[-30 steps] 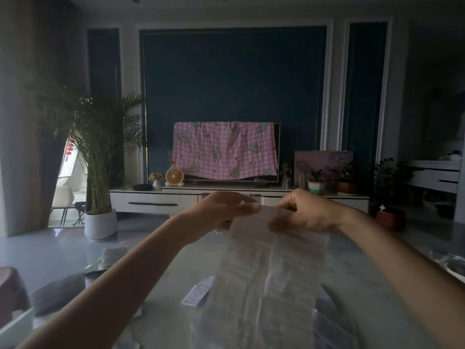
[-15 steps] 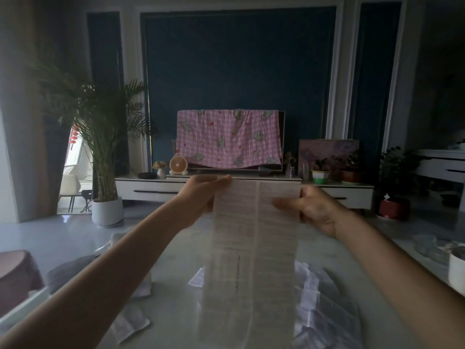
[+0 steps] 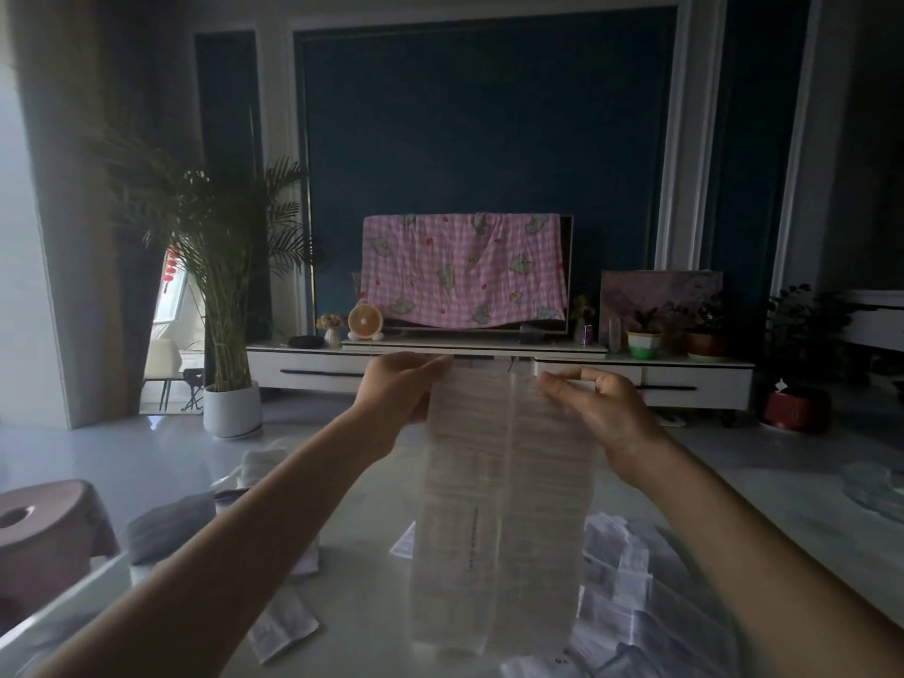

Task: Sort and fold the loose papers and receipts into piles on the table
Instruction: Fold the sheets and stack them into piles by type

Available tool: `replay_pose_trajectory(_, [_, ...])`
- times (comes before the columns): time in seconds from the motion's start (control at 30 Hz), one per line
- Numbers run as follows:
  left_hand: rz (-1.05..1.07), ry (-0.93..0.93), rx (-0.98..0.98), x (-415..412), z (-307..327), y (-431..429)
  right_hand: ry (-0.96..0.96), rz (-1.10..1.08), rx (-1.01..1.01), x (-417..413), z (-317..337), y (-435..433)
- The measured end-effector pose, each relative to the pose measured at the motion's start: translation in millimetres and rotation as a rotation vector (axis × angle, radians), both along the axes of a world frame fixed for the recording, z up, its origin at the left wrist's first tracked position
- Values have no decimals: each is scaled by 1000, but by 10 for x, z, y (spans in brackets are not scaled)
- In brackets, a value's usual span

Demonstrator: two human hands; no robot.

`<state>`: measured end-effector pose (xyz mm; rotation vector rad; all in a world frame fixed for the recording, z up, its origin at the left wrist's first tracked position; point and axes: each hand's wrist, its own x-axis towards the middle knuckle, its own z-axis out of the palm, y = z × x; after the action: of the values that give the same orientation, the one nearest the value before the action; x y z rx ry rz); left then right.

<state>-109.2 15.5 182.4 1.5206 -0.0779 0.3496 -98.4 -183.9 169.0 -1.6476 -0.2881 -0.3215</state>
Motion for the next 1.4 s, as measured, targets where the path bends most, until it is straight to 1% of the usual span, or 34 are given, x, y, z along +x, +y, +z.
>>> replay_pose_trajectory(0.1, [63,2,26,6,-14,-2,-6,9,4,-4,-26,22])
replay_pose_trajectory(0.17, [52,14,-25,13,-19,17,-3,4,18,2,-45,35])
replay_pose_trajectory(0.33, [-58,112,-233,37,-33,57,15,17,89,25,-116,56])
replay_pose_trajectory(0.4, [-48,92,-232,28,-32,58,9,22,102,16,-132,86])
replay_pose_trajectory(0.43, [-70,63,-193,19,-41,73,6,22,115,14,-130,103])
replay_pose_trajectory(0.5, [-245,21,-54,-35,-77,134,20,36,194,16,-89,113])
replay_pose_trajectory(0.57, [-446,61,99,-100,-174,216,52,53,295,22,-28,81])
replay_pose_trajectory(0.6, [-497,104,169,-128,-230,249,61,53,315,29,11,50])
replay_pose_trajectory(0.7, [-530,239,370,-175,-471,302,82,5,327,81,43,-39])
replay_pose_trajectory(0.77, [-490,264,408,-173,-634,287,138,-26,362,115,-6,-86])
replay_pose_trajectory(0.83, [-418,258,366,-171,-761,253,269,33,390,107,-106,-137])
replay_pose_trajectory(0.93, [-368,233,237,-184,-880,230,422,337,401,17,-346,-230])
replay_pose_trajectory(1.0, [-371,219,152,-172,-947,231,474,427,300,-52,-555,-246])
replay_pose_trajectory(1.07, [-359,215,112,-171,-1009,205,479,405,163,-95,-774,-225])
replay_pose_trajectory(1.1, [-358,214,110,-181,-1013,184,457,366,141,-110,-838,-208])
replay_pose_trajectory(1.2, [-378,252,87,-194,-1108,118,399,273,147,-145,-989,-182])
replay_pose_trajectory(1.3, [-342,293,26,-223,-1264,49,386,273,106,-217,-1135,-213])
replay_pose_trajectory(1.4, [-333,293,82,-236,-1403,-26,426,306,127,-273,-1281,-291])
